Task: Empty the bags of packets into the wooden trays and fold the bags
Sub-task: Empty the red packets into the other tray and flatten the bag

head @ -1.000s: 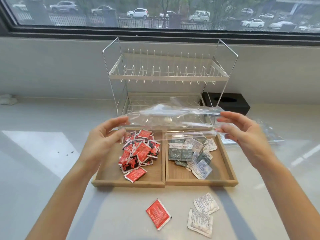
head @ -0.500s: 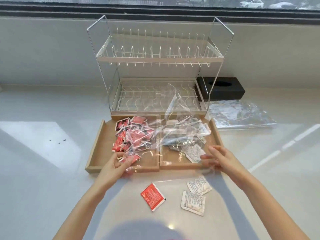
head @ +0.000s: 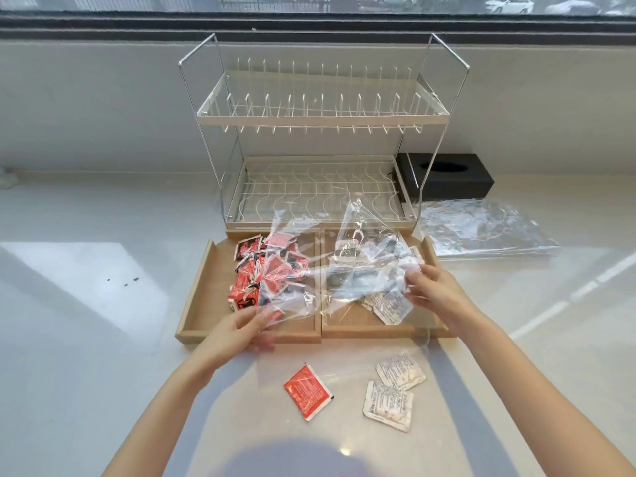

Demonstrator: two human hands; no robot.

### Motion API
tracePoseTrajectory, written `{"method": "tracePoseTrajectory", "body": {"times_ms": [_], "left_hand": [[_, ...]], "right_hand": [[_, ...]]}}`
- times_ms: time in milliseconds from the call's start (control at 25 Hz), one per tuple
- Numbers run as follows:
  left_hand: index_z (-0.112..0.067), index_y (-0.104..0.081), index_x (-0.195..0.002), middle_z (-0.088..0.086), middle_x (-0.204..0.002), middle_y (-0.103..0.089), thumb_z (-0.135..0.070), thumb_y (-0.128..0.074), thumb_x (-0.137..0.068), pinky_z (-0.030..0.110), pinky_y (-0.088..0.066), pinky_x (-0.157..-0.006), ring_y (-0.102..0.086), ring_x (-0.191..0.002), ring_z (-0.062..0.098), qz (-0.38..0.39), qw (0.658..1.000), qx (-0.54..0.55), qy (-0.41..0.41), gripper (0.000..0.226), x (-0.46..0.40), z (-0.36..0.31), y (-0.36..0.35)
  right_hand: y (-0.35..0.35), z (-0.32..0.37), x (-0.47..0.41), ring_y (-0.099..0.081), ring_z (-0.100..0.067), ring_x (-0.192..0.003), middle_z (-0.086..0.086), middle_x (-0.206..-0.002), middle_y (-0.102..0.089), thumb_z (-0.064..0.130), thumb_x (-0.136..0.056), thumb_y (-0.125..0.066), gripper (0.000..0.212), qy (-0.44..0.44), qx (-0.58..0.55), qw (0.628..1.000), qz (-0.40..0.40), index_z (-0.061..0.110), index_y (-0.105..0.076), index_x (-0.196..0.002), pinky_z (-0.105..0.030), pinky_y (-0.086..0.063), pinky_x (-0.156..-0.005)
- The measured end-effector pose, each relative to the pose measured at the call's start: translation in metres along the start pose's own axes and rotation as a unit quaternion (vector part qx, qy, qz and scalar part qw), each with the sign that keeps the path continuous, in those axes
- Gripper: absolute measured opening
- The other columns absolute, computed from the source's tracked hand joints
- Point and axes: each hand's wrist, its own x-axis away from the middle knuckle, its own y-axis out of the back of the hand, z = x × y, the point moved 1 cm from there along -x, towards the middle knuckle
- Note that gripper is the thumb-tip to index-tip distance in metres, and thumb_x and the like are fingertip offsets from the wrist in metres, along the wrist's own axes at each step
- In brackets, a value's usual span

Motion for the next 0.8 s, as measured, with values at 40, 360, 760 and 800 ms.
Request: {"method": "tracePoseTrajectory", "body": {"times_ms": [40, 360, 760, 800], "left_hand": [[-0.031, -0.062, -0.084, -0.019, -0.081, -0.067, -0.037, -0.048, -0.088, 0.014, -0.047, -0.066, -0.066, -0.071, 0.001, -0.034, 0.999, 0.015, 0.001, 0.016, -0.004, -0.003, 0.000], [-0.013, -0.059, -0.081, 0.002, -0.083, -0.063, -0.032, -0.046, -0.091, 0.020, -0.045, -0.059, -0.057, -0.068, 0.012, -0.118, 0.986, 0.112, 0.046, 0.025, -0.045, -0.008, -0.004], [-0.016, -0.058, -0.078, 0.003, -0.077, -0.063, -0.010, -0.048, -0.090, 0.015, -0.051, -0.053, -0.058, -0.065, 0.010, -0.108, 0.983, 0.147, 0.022, 0.017, -0.047, -0.006, -0.005], [-0.018, -0.060, -0.079, -0.002, -0.075, -0.066, -0.011, -0.048, -0.090, 0.014, -0.051, -0.053, -0.060, -0.064, 0.007, -0.117, 0.978, 0.174, 0.012, 0.018, -0.046, -0.006, -0.002]], "right_hand": [[-0.001, -0.001, 0.000, -0.060, -0.013, -0.071, -0.001, -0.080, -0.060, 0.014, -0.090, -0.051, 0.036, 0.002, 0.008, 1.000, 0.011, 0.003, -0.049, -0.125, -0.022, -0.047, -0.064], [0.002, -0.009, 0.021, -0.061, -0.011, -0.072, -0.001, -0.087, -0.067, 0.011, -0.089, -0.052, 0.014, 0.012, 0.021, 0.998, 0.064, 0.020, -0.059, -0.097, -0.019, -0.046, -0.063], [0.006, -0.004, 0.012, -0.060, -0.009, -0.072, 0.002, -0.082, -0.064, 0.021, -0.093, -0.047, 0.018, 0.025, -0.056, 0.997, -0.042, 0.011, -0.061, -0.098, -0.017, -0.048, -0.060], [0.006, -0.002, 0.013, -0.061, -0.008, -0.071, 0.002, -0.081, -0.064, 0.020, -0.093, -0.048, 0.016, 0.036, -0.069, 0.996, -0.041, 0.012, -0.062, -0.095, -0.013, -0.049, -0.057]]}}
